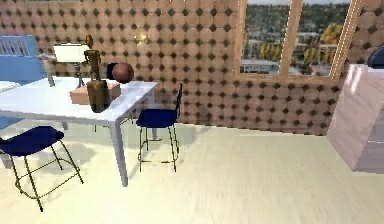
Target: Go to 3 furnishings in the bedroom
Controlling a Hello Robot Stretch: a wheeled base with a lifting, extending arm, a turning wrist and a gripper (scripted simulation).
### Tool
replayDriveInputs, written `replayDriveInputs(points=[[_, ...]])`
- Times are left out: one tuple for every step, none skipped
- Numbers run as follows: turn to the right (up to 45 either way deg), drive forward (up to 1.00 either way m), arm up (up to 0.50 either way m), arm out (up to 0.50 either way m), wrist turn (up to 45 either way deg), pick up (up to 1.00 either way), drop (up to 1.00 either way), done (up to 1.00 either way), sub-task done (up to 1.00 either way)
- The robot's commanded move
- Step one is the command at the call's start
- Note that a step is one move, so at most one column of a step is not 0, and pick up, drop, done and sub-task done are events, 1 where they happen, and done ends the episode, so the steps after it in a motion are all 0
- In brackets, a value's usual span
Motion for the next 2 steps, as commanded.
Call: replayDriveInputs(points=[[0.0,0.75,0.00,0.00,0.0,0.00,0.00,0.00,0.00],[-42.0,0.00,0.00,0.00,0.0,0.00,0.00,0.00,0.00]])
